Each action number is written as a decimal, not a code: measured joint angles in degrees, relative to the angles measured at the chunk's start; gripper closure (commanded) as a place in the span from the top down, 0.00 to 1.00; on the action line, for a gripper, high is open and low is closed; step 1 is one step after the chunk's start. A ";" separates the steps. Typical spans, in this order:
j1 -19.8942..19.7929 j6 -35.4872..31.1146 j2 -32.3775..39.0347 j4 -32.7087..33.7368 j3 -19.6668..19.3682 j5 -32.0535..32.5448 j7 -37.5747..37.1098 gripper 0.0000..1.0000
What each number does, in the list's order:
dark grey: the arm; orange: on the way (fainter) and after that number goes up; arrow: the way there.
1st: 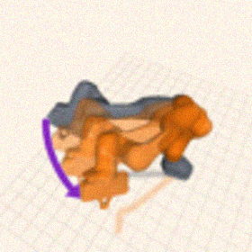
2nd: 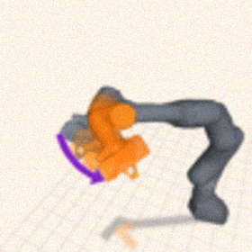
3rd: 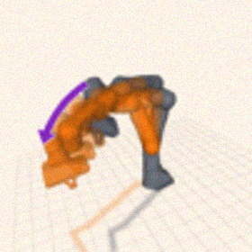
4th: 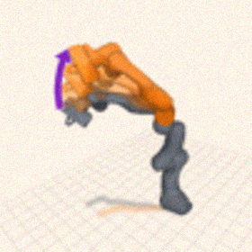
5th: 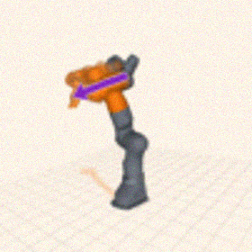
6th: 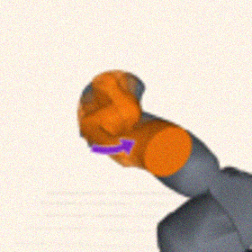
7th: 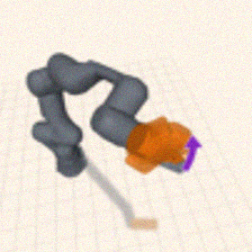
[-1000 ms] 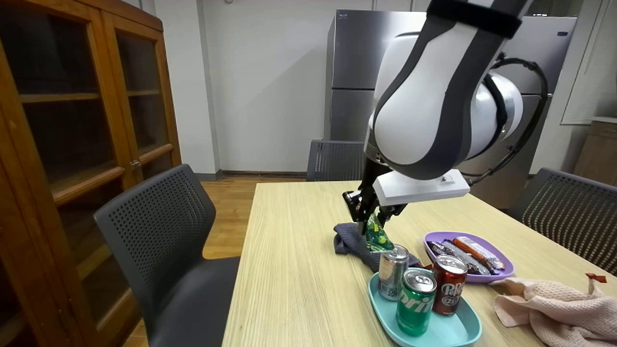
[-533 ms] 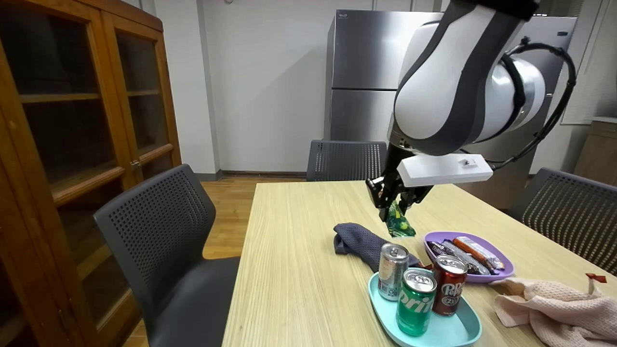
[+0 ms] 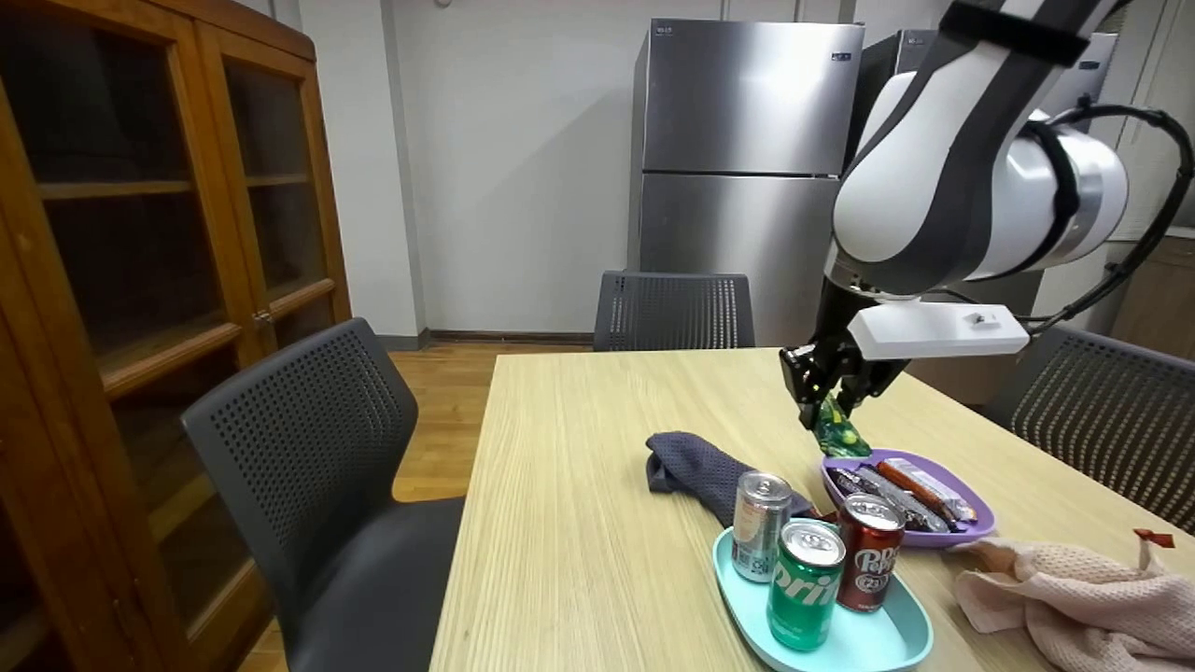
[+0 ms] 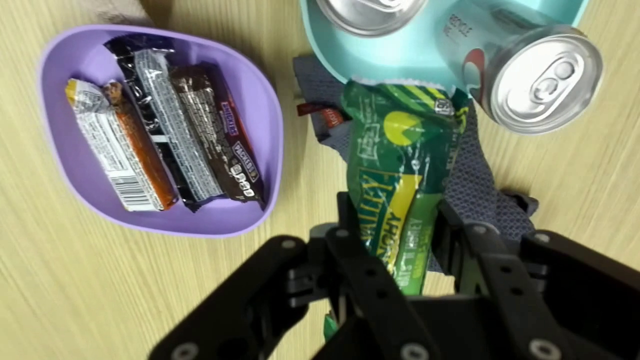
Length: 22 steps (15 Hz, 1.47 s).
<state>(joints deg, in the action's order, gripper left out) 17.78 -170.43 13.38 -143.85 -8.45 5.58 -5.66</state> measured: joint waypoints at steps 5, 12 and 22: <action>-11.71 0.07 3.68 2.37 6.53 -1.85 7.52 0.13; -20.44 3.30 10.83 9.55 9.57 -1.88 16.13 0.13; -23.20 5.90 20.71 19.45 9.53 -1.22 20.97 0.13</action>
<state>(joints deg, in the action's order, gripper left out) -5.42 -164.53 34.08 -124.40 1.07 4.36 15.32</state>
